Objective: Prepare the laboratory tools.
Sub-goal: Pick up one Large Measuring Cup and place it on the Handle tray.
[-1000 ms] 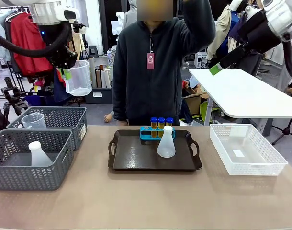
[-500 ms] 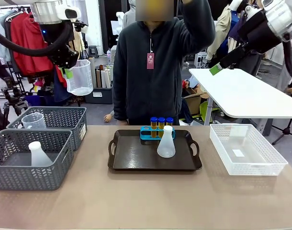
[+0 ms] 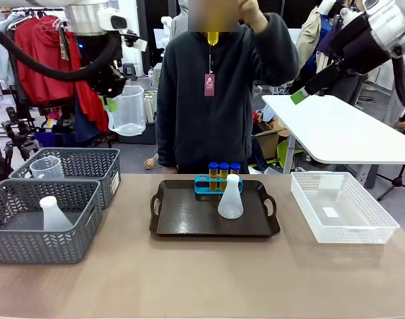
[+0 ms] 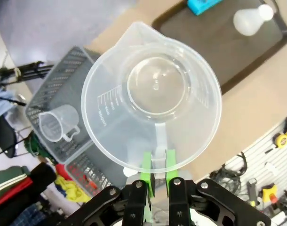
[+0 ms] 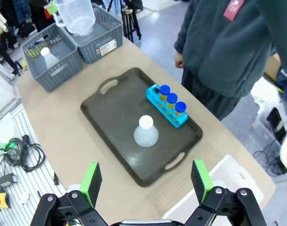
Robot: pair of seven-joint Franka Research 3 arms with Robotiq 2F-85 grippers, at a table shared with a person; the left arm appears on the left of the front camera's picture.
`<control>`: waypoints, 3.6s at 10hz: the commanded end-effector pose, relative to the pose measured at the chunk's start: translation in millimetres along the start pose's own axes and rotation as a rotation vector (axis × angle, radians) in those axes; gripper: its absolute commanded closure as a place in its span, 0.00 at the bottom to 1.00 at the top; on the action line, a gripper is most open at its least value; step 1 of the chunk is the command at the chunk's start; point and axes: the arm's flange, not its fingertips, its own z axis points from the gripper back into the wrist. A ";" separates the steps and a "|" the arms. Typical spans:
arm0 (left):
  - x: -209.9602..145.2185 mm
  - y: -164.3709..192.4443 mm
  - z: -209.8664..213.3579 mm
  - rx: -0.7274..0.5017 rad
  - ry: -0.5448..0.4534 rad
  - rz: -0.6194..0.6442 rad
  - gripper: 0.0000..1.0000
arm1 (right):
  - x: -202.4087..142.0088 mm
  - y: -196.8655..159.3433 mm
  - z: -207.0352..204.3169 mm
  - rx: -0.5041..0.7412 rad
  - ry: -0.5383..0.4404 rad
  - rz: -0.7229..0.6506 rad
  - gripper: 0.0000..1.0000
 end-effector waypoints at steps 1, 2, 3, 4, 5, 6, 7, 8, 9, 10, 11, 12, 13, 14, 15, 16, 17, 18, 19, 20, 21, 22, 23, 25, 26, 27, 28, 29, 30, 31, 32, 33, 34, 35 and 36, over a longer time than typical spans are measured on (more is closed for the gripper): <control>21.0 -4.5 -16.4 -0.006 0.049 -0.083 1.00 | -0.7 -0.3 -0.6 0.018 -0.020 -0.001 0.00; 30.1 -14.4 -33.2 -0.040 0.076 -0.116 1.00 | -0.7 -0.3 -0.6 0.018 -0.020 -0.001 0.00; 34.7 -22.4 -42.7 -0.058 0.095 -0.136 1.00 | -0.7 -0.3 -0.6 0.018 -0.020 -0.001 0.00; 38.7 -27.8 -49.6 -0.064 0.108 -0.154 1.00 | -0.7 -0.3 -0.6 0.018 -0.020 -0.001 0.00; 40.2 -30.7 -50.4 -0.066 0.110 -0.158 1.00 | -0.7 -0.3 -0.6 0.018 -0.020 -0.001 0.00; 40.0 -30.2 -49.4 -0.064 0.106 -0.157 1.00 | -0.7 -0.3 -0.6 0.018 -0.020 -0.001 0.00; 37.4 -28.1 -45.0 -0.064 0.098 -0.153 1.00 | -0.7 -0.3 -0.6 0.018 -0.020 -0.001 0.00; 33.7 -25.7 -41.4 -0.067 0.089 -0.143 1.00 | -0.7 -0.3 -0.6 0.018 -0.020 -0.001 0.00; 31.5 -20.2 -40.0 -0.065 0.079 -0.135 1.00 | -0.7 -0.3 -0.6 0.018 -0.020 -0.001 0.00; 27.9 -17.5 -37.5 -0.060 0.074 -0.118 1.00 | -0.7 -0.3 -0.6 0.018 -0.020 -0.001 0.00; 26.2 -13.6 -34.9 -0.059 0.068 -0.113 1.00 | -0.7 -0.3 -0.6 0.018 -0.020 -0.001 0.00; 25.9 -12.4 -34.9 -0.064 0.063 -0.112 1.00 | -0.7 -0.3 -0.6 0.018 -0.020 -0.001 0.00; 26.1 -15.2 -35.3 -0.070 0.062 -0.108 1.00 | -0.7 -0.3 -0.6 0.018 -0.020 -0.001 0.00; 26.9 -13.3 -34.8 -0.064 0.067 -0.111 1.00 | -0.7 -0.3 -0.6 0.018 -0.020 -0.001 0.00; 31.3 -13.2 -35.0 -0.054 0.072 -0.096 1.00 | -0.7 -0.3 -0.6 0.018 -0.020 -0.001 0.00; 31.3 -13.2 -35.0 -0.054 0.072 -0.096 1.00 | -0.7 -0.3 -0.6 0.018 -0.020 -0.001 0.00; 31.3 -13.2 -35.0 -0.054 0.072 -0.096 1.00 | -0.7 -0.3 -0.6 0.018 -0.020 -0.001 0.00; 31.3 -13.2 -35.0 -0.054 0.072 -0.096 1.00 | -0.7 -0.3 -0.6 0.018 -0.020 -0.001 0.00; 31.3 -13.2 -35.0 -0.054 0.072 -0.096 1.00 | -0.7 -0.3 -0.6 0.018 -0.020 -0.001 0.00; 31.3 -13.2 -35.0 -0.054 0.072 -0.096 1.00 | -0.7 -0.3 -0.6 0.018 -0.020 -0.001 0.00; 32.1 -13.7 -37.3 -0.057 0.076 -0.097 1.00 | -0.7 -0.3 -0.6 0.018 -0.020 -0.001 0.00; 38.6 -19.7 -47.6 -0.041 0.094 -0.105 1.00 | -0.7 -0.3 -0.6 0.018 -0.020 -0.001 0.00; 44.4 -26.7 -56.1 -0.037 0.112 -0.131 1.00 | -0.7 -0.3 -0.6 0.018 -0.020 -0.001 0.00; 55.1 -41.0 -73.2 -0.036 0.124 -0.179 1.00 | -0.7 -0.3 -0.6 0.018 -0.020 -0.001 0.00; 57.5 -47.7 -80.8 -0.038 0.124 -0.216 1.00 | -0.7 -0.3 -0.6 0.018 -0.020 -0.001 0.00; 59.6 -56.4 -92.5 -0.047 0.123 -0.244 1.00 | -0.7 -0.3 -0.6 0.018 -0.020 -0.001 0.00; 62.9 -60.7 -106.5 -0.062 0.127 -0.272 1.00 | -0.7 -0.3 -0.6 0.018 -0.020 -0.001 0.00; 65.5 -63.2 -122.6 -0.084 0.137 -0.292 1.00 | -0.7 -0.3 -0.6 0.018 -0.020 -0.001 0.00; 67.3 -69.6 -142.8 -0.104 0.133 -0.298 1.00 | -0.7 -0.3 -0.6 0.018 -0.020 -0.001 0.00; 65.8 -73.9 -158.0 -0.105 0.135 -0.309 1.00 | -0.7 -0.3 -0.6 0.018 -0.020 -0.001 0.00; 64.9 -78.0 -175.0 -0.114 0.135 -0.318 1.00 | -0.7 -0.3 -0.6 0.018 -0.020 -0.001 0.00; 63.7 -80.1 -190.2 -0.129 0.128 -0.326 1.00 | -0.7 -0.3 -0.6 0.018 -0.020 -0.001 0.00; 63.1 -81.0 -202.6 -0.130 0.121 -0.335 1.00 | -0.7 -0.3 -0.6 0.018 -0.020 -0.001 0.00; 65.2 -85.7 -215.6 -0.129 0.112 -0.353 1.00 | -0.7 -0.3 -0.6 0.018 -0.020 -0.001 0.00; 66.6 -90.3 -227.3 -0.130 0.104 -0.388 1.00 | -0.7 -0.3 -0.6 0.018 -0.020 -0.001 0.00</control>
